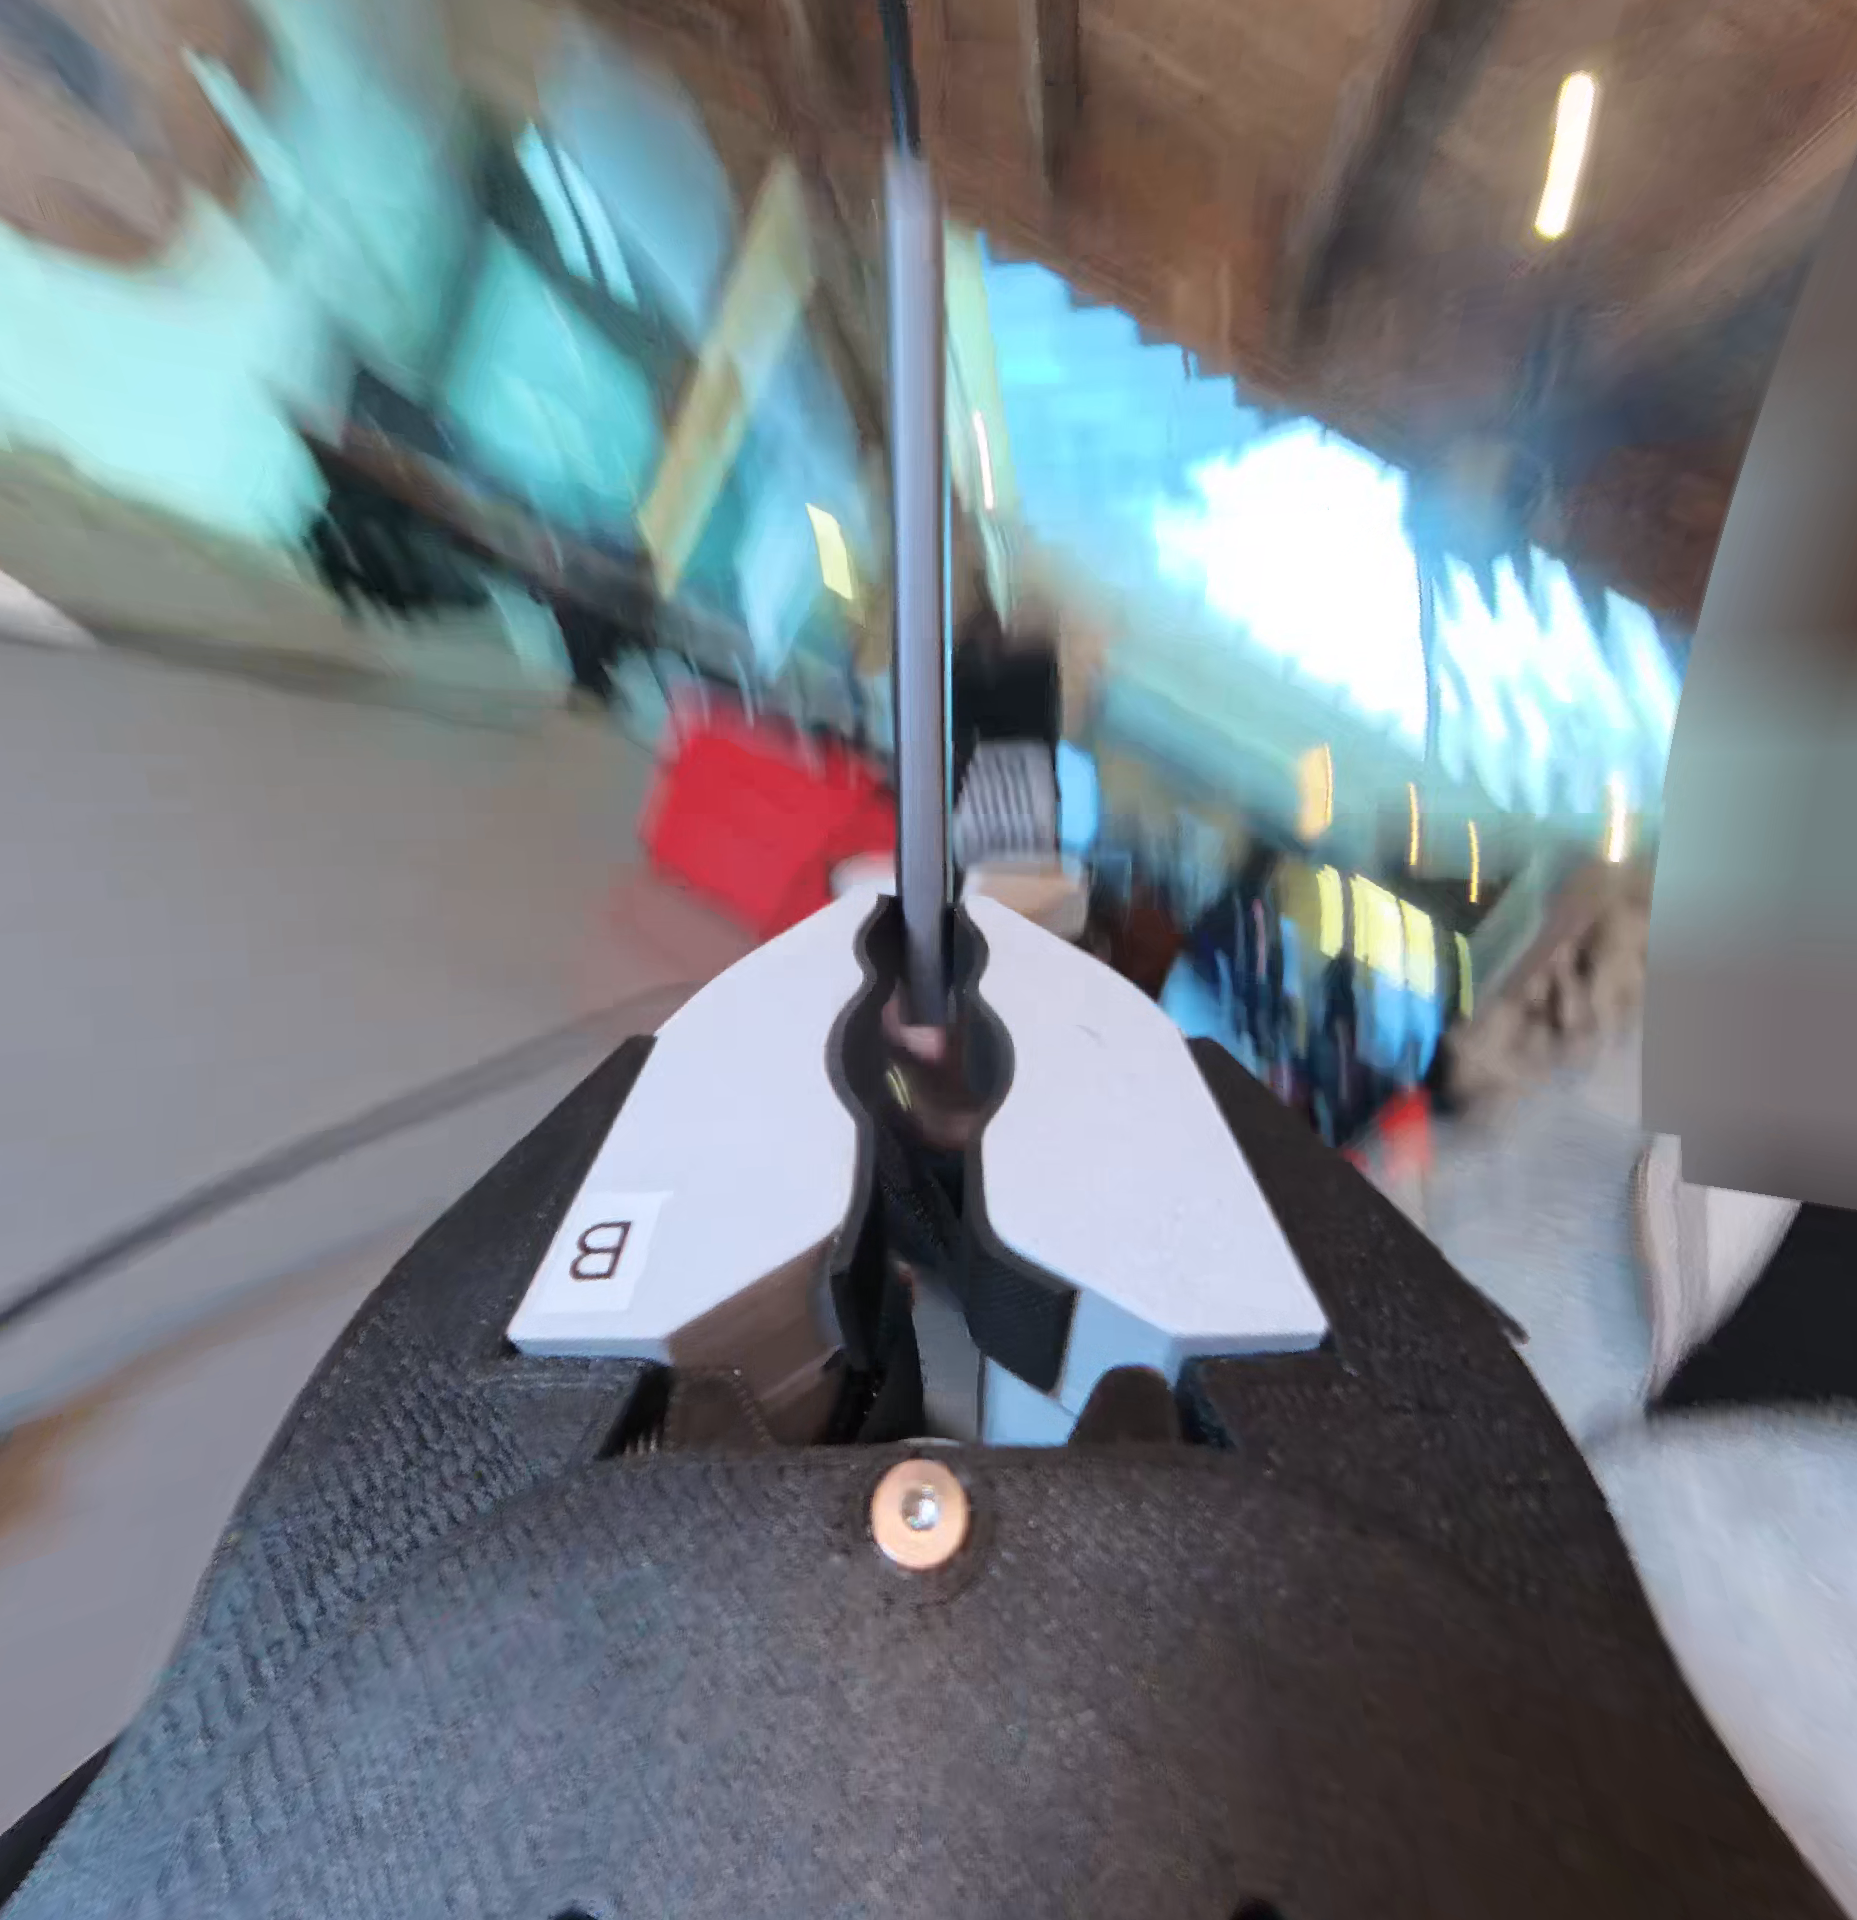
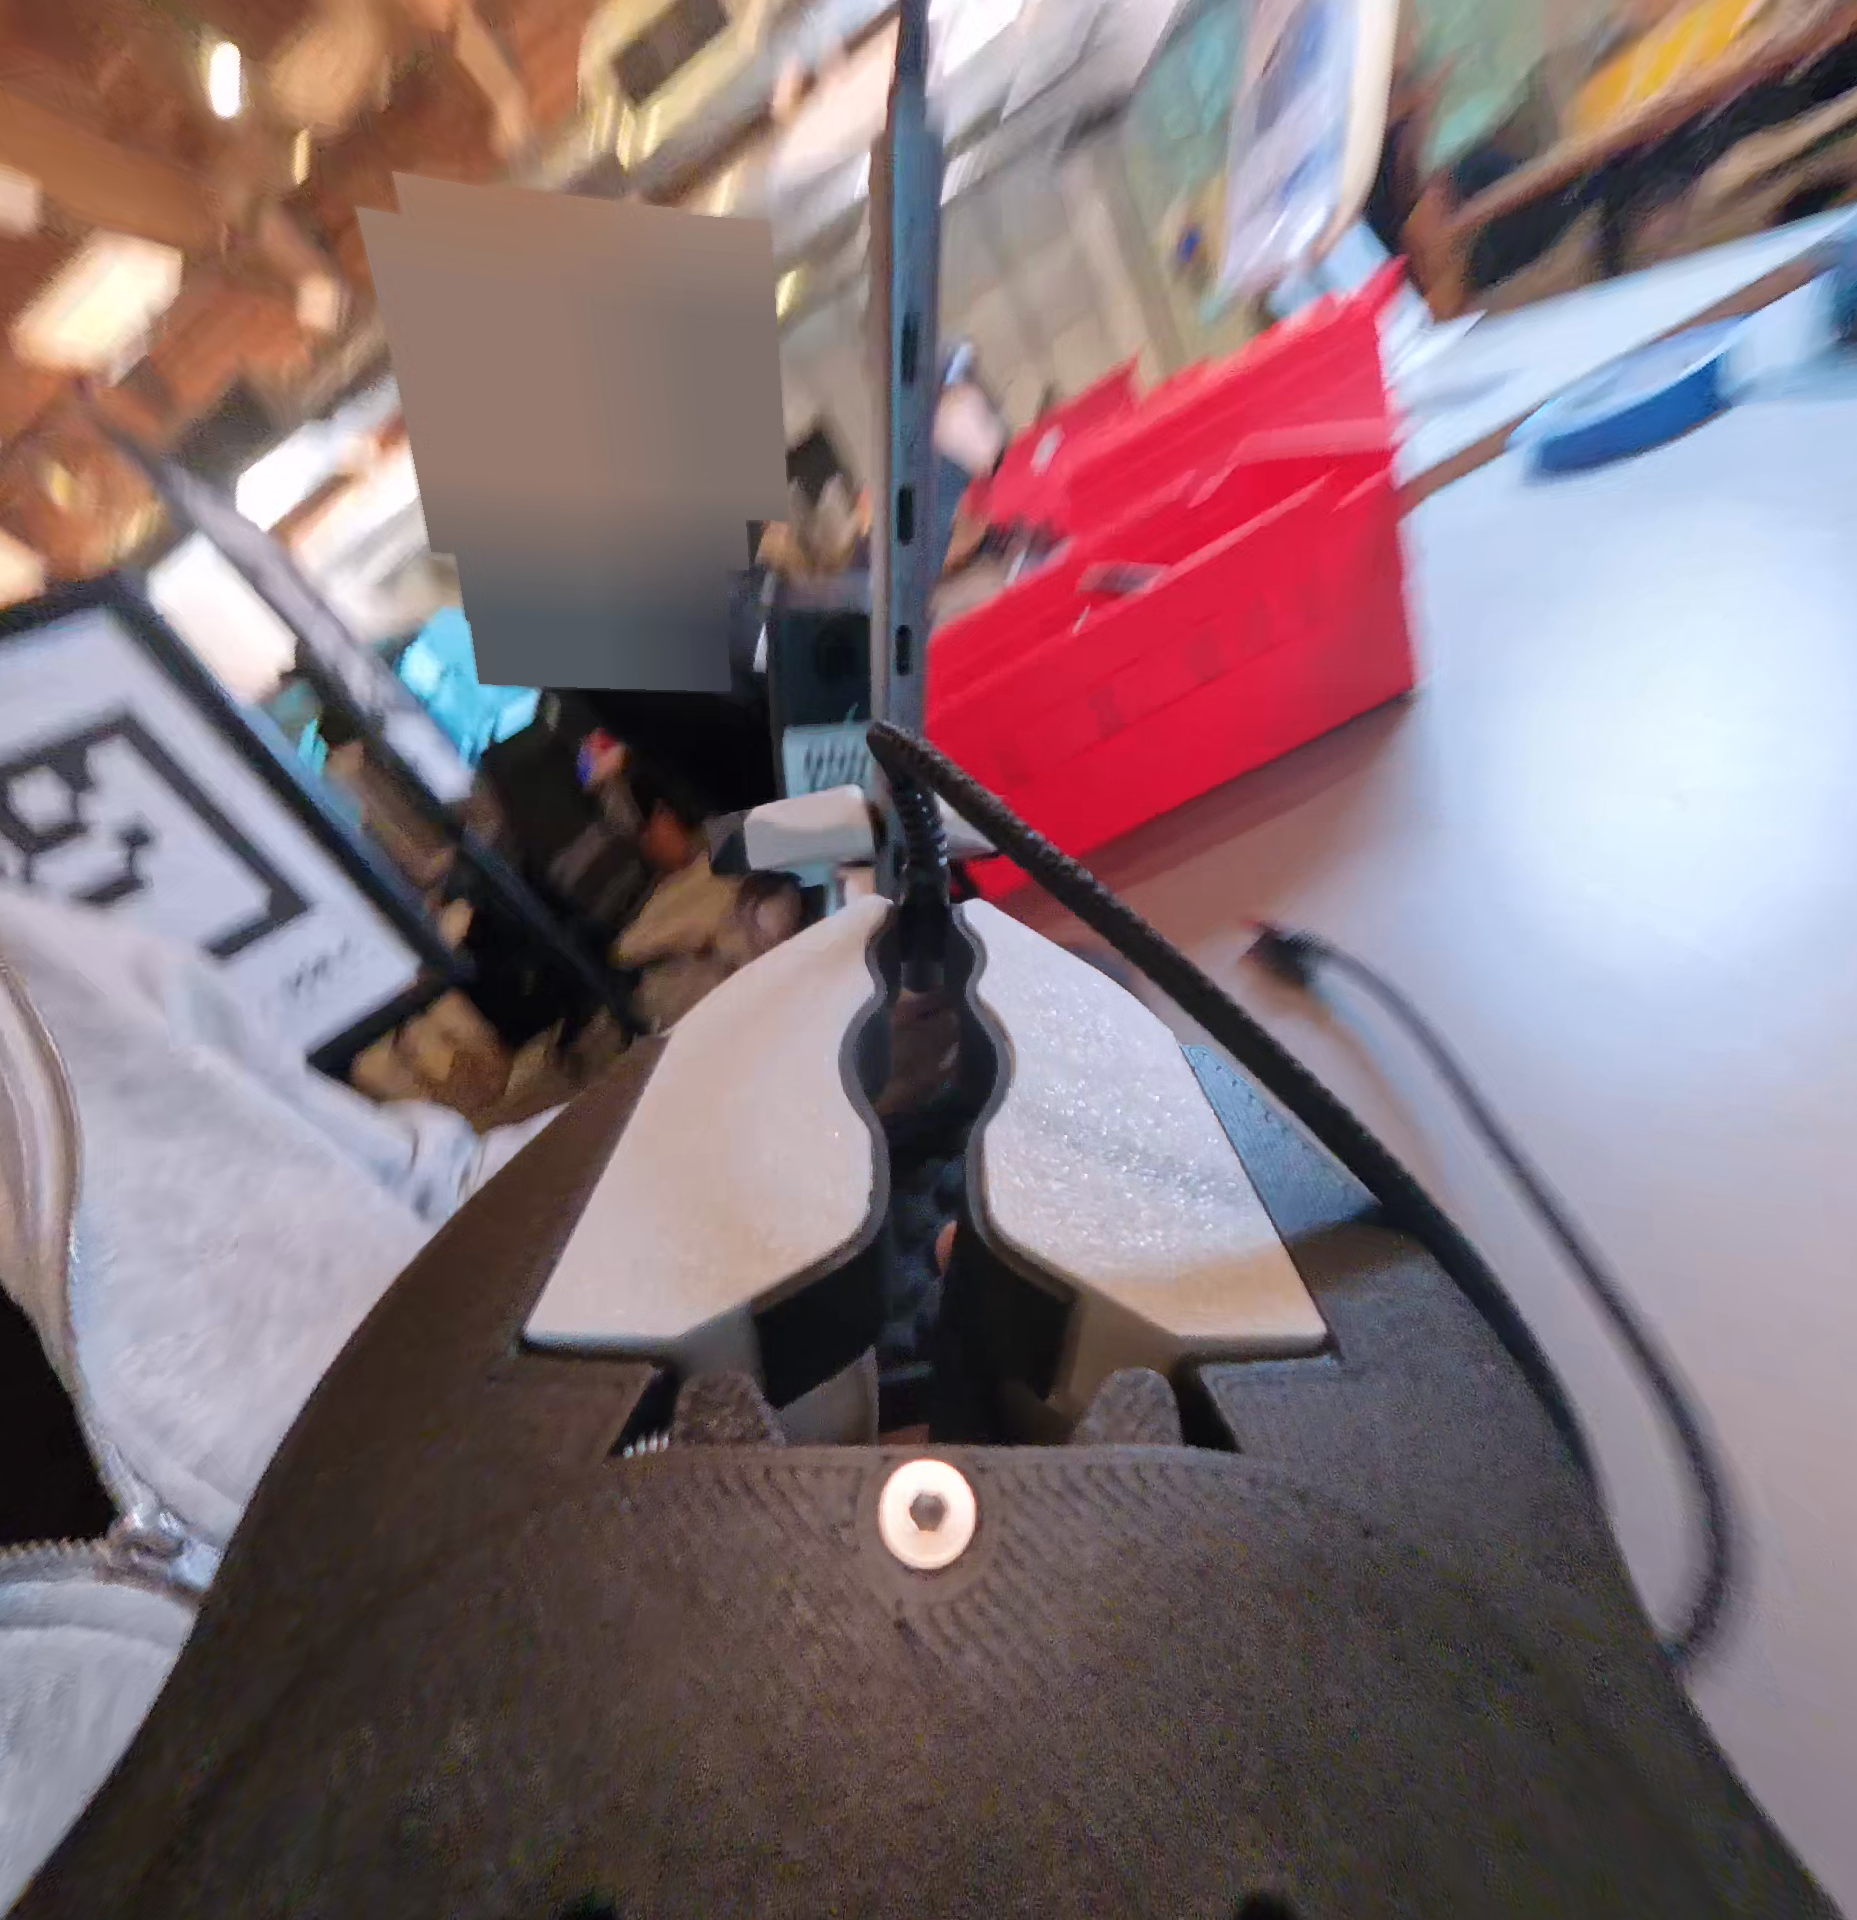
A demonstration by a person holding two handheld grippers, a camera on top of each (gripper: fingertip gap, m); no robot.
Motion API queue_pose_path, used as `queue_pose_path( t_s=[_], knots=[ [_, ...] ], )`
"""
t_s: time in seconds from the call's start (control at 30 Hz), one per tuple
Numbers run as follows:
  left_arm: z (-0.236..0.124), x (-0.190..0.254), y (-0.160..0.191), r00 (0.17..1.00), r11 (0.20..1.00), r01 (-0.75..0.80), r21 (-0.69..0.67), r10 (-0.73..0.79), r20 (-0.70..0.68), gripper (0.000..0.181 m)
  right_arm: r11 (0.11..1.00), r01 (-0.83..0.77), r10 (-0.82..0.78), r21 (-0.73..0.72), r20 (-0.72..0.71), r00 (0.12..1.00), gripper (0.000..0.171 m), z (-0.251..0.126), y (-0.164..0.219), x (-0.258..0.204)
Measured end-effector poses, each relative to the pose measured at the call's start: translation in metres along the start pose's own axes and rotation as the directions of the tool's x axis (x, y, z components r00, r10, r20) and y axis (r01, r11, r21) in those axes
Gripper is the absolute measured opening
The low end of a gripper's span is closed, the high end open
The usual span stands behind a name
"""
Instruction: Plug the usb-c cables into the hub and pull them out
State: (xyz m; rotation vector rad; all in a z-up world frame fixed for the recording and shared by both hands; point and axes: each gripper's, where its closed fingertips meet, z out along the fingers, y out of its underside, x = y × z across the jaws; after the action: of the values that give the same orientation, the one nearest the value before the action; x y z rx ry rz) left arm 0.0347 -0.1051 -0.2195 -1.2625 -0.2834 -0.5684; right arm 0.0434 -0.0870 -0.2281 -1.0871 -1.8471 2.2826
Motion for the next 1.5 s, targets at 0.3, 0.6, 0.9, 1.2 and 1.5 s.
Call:
queue_pose_path(
  t_s=[0.3, 0.6, 0.9, 1.2, 1.5],
  knots=[
    [0.009, -0.007, 0.017, 0.99, 0.985, -0.102, -0.137, 0.114, 0.078, 0.01, 0.98, 0.12, -0.099, 0.158, -0.137, 0.986, 0.008, -0.084, -0.068, -0.04],
    [0.015, -0.003, 0.026, 0.975, 0.965, -0.188, -0.182, 0.206, 0.084, 0.011, 0.946, 0.309, -0.285, 0.101, -0.2, 0.937, 0.008, -0.115, -0.143, -0.101],
    [0.013, -0.003, 0.02, 0.98, 0.977, -0.169, -0.133, 0.18, 0.081, 0.011, 0.874, 0.477, -0.402, 0.095, -0.411, 0.818, 0.008, -0.191, -0.215, -0.137],
    [0.011, -0.003, 0.016, 0.985, 0.984, -0.149, -0.101, 0.157, 0.074, 0.011, 0.873, 0.481, -0.48, 0.081, -0.038, 0.877, 0.008, -0.287, -0.198, -0.163],
    [0.013, -0.005, 0.021, 0.983, 0.978, -0.153, -0.141, 0.165, 0.084, 0.011, 0.977, 0.213, -0.208, -0.022, 0.124, 0.97, 0.007, -0.35, -0.148, -0.12]
  ],
)
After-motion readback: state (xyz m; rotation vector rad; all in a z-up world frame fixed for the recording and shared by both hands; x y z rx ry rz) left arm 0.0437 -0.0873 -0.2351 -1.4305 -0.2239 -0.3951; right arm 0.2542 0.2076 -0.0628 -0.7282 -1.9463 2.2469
